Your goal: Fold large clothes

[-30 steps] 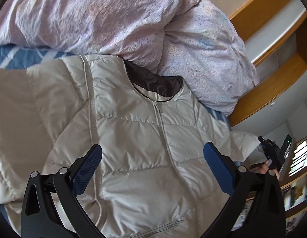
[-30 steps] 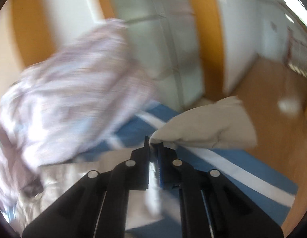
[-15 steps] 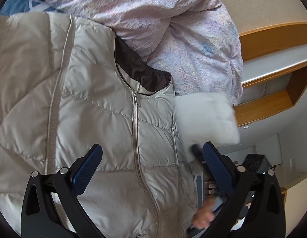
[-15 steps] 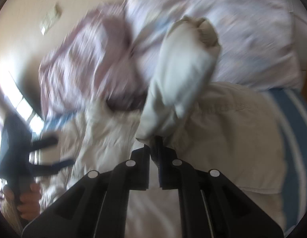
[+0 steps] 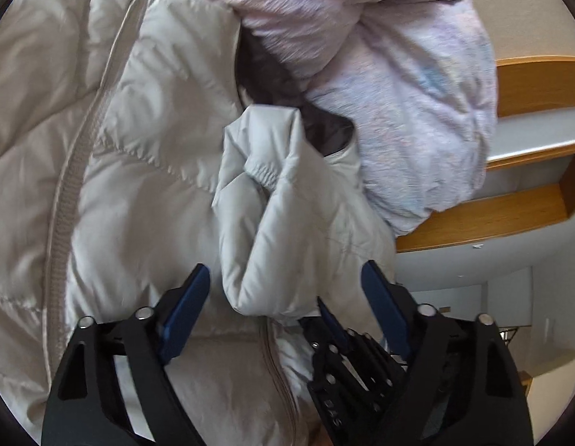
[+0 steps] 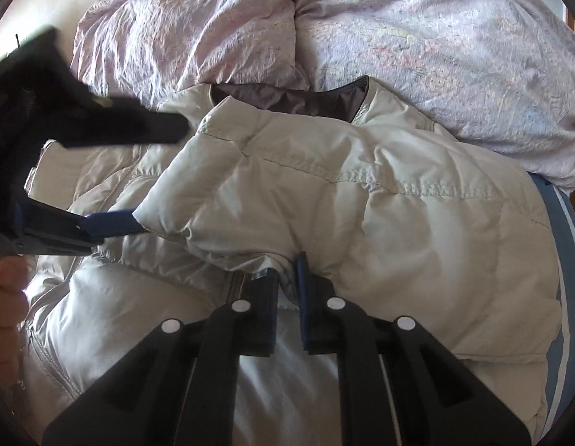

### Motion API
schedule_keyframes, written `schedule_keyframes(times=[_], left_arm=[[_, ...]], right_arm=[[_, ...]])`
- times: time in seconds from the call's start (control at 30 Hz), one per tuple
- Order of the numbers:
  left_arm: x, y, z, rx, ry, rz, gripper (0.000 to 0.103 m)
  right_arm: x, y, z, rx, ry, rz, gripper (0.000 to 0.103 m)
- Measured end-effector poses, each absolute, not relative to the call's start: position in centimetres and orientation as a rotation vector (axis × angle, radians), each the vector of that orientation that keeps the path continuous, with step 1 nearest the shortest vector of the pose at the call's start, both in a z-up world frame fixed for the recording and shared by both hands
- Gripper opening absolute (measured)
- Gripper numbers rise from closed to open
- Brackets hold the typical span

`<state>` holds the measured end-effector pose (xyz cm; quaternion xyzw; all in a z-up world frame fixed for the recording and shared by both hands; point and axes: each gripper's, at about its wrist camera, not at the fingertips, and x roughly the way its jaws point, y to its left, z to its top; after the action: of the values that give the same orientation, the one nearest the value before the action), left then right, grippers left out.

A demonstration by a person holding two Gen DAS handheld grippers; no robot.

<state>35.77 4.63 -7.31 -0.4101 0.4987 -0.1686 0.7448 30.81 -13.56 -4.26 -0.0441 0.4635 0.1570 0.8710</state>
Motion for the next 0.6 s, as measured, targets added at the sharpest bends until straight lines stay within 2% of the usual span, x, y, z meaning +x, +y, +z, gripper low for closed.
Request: schedule_keyframes(times=[0.03,0.07,0.13,0.2,0.23,0.43,0.47,0.5,0.53,0.6], left_arm=[[35.9,4.4,-7.5,-0.895,1.096,-0.374,0.065],[36.0,4.2,-7.7,-0.900,1.099,-0.382,0.059],[35.8,4.3,-7.5,-0.896,1.091,-0.364,0.040],[35.0,4.9,-6.6,-0.868,1.038,-0.360,0.026],[34.5,5.4,-6.3,-0.862,1.019,-0.356,0.022],[33.9,6.3,-8.1,-0.760,1.070,-0.239,0.017],[33.8,6.1,-8.4,-0.729,1.062,-0.227,0.017],[33.7,6.1,-8.4,-0.701,1.056,-0.215,0.017],[33.7,6.0,-8.3,-0.678,1.055,-0.211,0.018],[33.4,6.1,-7.6,-0.650,1.053,-0.197,0.023]], right_arm=[[30.7,-13.6,-4.1,-0.089,0.960,0.330,0.010],[30.6,-13.6,-3.8,-0.090,0.951,0.330,0.010],[30.6,-13.4,-3.0,-0.100,0.931,0.333,0.009],[29.7,-13.1,-1.9,-0.131,0.893,0.346,0.009],[29.5,-13.0,-1.7,-0.137,0.889,0.360,0.009],[29.5,-11.8,-3.3,-0.222,0.976,0.397,0.021],[29.5,-12.3,-2.6,-0.186,0.973,0.418,0.031],[29.5,-13.1,-2.0,-0.151,0.956,0.421,0.046],[29.5,-14.1,-1.2,-0.125,0.923,0.400,0.049],[30.0,-17.1,0.1,-0.085,0.869,0.308,0.049]])
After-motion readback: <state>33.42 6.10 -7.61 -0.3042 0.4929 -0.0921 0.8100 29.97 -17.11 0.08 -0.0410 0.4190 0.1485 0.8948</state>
